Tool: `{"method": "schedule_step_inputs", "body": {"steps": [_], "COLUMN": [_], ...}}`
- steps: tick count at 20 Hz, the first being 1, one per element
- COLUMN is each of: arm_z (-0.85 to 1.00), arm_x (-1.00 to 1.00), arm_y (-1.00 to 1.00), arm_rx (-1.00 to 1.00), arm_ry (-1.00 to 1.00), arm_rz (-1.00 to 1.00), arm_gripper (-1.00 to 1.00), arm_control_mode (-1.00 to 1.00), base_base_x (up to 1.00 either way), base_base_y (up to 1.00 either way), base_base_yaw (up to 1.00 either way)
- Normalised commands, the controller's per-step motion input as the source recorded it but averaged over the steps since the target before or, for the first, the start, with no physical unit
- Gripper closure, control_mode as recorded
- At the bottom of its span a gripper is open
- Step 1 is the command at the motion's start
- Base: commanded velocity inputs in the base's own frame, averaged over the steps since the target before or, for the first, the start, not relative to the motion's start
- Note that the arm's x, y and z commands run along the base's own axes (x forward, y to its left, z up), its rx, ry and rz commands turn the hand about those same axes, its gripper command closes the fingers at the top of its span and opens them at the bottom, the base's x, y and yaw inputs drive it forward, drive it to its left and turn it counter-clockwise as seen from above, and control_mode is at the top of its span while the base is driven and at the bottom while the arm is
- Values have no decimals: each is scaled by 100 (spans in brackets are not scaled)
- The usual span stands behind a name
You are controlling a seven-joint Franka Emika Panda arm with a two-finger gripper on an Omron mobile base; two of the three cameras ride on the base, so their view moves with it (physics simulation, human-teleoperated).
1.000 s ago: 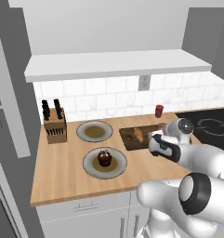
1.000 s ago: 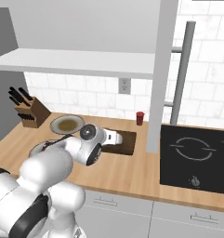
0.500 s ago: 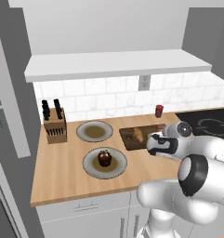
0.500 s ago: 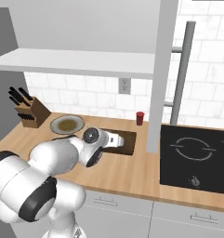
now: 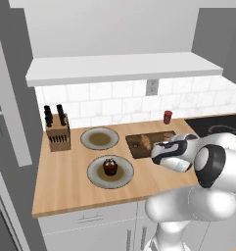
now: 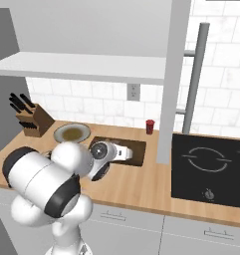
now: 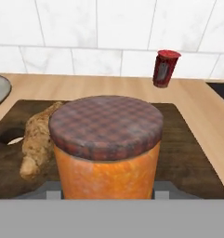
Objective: From the different types of pastries on the counter, select a croissant and place it on the cutting board. Then retrieve a jar of jam from the cabinet and place it alongside the croissant on the cutting board.
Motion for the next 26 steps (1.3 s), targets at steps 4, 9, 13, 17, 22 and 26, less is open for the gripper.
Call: {"method": "schedule_step_inputs", "body": {"steps": [4, 9, 13, 17, 22, 26], "arm_z": [-78, -73, -55, -37, -51, -48], "arm_x": [0, 0, 10, 26, 25, 2], "arm_y": [14, 14, 4, 2, 10, 32], "arm_rx": [-3, -2, 0, 0, 0, -6], "arm_ry": [-11, -10, -11, -11, -8, -12], "arm_rz": [0, 0, 0, 0, 0, 0], "arm_gripper": [100, 100, 100, 100, 100, -100], "arm_control_mode": [-100, -100, -100, -100, -100, -100], "base_base_x": [0, 0, 0, 0, 0, 0], "base_base_y": [0, 0, 0, 0, 0, 0], "base_base_yaw": [0, 0, 0, 0, 0, 0]}}
